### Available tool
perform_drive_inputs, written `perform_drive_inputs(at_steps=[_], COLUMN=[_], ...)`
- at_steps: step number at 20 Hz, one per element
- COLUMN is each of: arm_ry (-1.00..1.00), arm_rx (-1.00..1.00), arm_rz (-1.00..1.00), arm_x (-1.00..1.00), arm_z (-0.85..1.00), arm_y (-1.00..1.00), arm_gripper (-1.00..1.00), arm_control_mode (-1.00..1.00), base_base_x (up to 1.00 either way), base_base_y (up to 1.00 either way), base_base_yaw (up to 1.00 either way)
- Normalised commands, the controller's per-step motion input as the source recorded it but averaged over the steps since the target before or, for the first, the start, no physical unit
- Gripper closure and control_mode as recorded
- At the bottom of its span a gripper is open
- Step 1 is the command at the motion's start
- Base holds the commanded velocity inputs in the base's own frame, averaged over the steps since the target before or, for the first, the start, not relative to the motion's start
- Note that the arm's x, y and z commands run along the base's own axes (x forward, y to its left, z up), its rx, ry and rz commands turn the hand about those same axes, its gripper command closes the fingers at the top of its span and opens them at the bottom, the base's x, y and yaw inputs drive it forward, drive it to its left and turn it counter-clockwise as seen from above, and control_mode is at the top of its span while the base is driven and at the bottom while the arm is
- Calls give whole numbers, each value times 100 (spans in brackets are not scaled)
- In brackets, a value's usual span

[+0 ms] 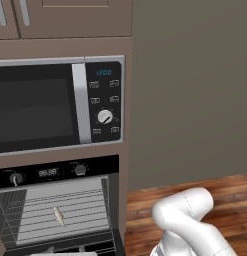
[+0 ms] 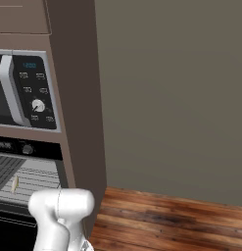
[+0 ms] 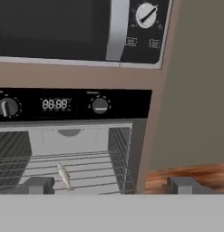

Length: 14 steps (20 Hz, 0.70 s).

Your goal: Take the fish from the oven and place it on the plate on the counter.

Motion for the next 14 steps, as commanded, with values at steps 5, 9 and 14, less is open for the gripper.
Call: perform_drive_inputs(at_steps=[5,9,14], arm_ry=[0,3,-7], arm_rx=[14,20,29], arm_rz=[17,6,-3], arm_x=[34,41,59], arm_z=[-7,3,-7], arm_y=[-25,-18,-2], arm_gripper=[-100,-100,-100], arm_control_mode=[-100,-100,-100], base_base_x=[0,0,0], base_base_y=[0,0,0], base_base_yaw=[0,0,0])
